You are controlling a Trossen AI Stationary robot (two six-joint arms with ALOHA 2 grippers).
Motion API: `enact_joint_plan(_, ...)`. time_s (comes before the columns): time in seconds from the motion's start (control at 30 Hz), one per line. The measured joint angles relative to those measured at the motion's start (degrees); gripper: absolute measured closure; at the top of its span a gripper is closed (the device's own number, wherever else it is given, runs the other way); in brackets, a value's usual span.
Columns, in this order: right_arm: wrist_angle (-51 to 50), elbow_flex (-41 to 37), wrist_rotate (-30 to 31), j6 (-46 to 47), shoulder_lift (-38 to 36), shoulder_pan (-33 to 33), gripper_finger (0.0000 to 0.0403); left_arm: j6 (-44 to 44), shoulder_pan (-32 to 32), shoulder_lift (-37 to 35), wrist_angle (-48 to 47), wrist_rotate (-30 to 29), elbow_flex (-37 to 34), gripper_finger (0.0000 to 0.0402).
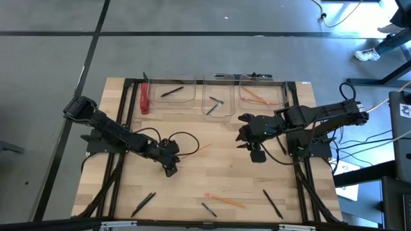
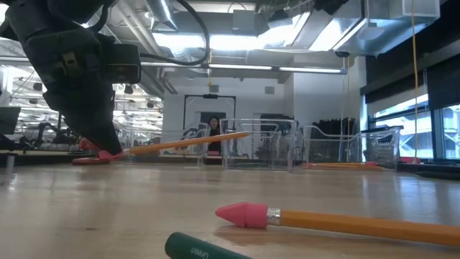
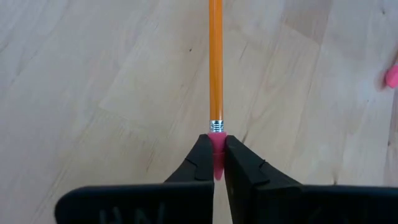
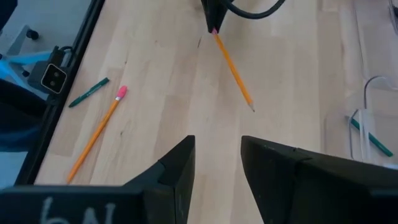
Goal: Sort crayons/erasers/pens/pencils in bins
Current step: Put the orange pencil into the right transparent bin
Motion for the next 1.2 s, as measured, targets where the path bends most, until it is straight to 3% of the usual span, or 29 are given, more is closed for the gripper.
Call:
enact_joint_plan(0.2,0.0,0.0,0.0,-3.2,0.0,0.0,0.0273,0.0,0.0,0.0,0.0,0.0,0.0,0.0398)
enact_joint_plan(0.43,0.0,0.0,0.0,-4.2,0.0,0.0,0.0321,0.0,0.0,0.0,0.0,0.0,0.0,0.0398)
enact_joint_plan(0.6,0.0,0.0,0.0,-3.1,0.0,0.0,0.0329,0.0,0.0,0.0,0.0,0.0,0.0,0.0398)
enact_joint_plan(0.8,-0.1,0.0,1.5,-1.5,0.8,0.0,0.0287,0.0,0.0,0.0,0.0,0.0,0.0,0.0398)
enact_joint_plan(1.0,0.1,0.0,4.2,-6.2,4.9,0.0,0.0232,0.0,0.0,0.0,0.0,0.0,0.0,0.0398)
enact_joint_plan(1.2,3.9,0.0,5.0,-13.1,11.6,-0.1,0.0220,0.0,0.0,0.0,0.0,0.0,0.0,0.0398)
